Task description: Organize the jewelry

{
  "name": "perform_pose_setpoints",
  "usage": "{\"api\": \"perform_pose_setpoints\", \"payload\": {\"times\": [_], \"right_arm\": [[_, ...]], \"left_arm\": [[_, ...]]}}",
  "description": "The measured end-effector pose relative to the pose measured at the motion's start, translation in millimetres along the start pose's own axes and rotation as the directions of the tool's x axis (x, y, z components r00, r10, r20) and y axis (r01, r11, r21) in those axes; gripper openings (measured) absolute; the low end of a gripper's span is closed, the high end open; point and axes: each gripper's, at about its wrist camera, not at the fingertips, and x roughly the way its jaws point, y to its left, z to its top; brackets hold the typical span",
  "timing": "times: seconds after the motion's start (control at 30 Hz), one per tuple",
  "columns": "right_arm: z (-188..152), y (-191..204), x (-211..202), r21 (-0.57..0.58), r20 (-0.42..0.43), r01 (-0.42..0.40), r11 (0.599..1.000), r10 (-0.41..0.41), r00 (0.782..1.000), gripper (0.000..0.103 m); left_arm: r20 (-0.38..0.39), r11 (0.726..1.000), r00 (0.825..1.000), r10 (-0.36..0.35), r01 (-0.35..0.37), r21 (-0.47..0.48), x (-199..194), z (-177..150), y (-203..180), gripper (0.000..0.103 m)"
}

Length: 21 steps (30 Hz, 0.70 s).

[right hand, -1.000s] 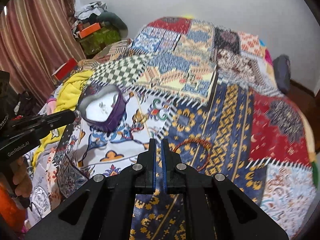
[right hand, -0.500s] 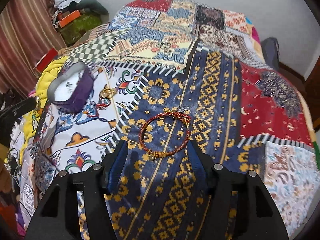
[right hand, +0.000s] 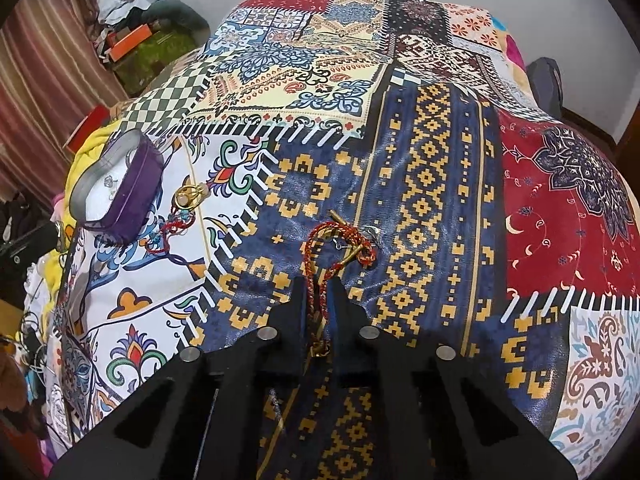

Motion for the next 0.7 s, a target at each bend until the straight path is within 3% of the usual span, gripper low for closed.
{"api": "perform_pose_setpoints", "payload": {"times": [0.3,0.7], "right_arm": [[-5,13,-20,-0.031,0.048,0.002,1.0,0.0,0.999,0.004],[14,45,-68,-0.13,0.183,-0.002,0.992,0.026,0.983,0.004]], "left_arm": [[0.022,1.0,1.0,0.009,-0.009,0.009,-11,3,-2,0.002],[0.074,0.999,0.997,0.034,-0.034,-0.002,-32,11,6,0.002]]}}
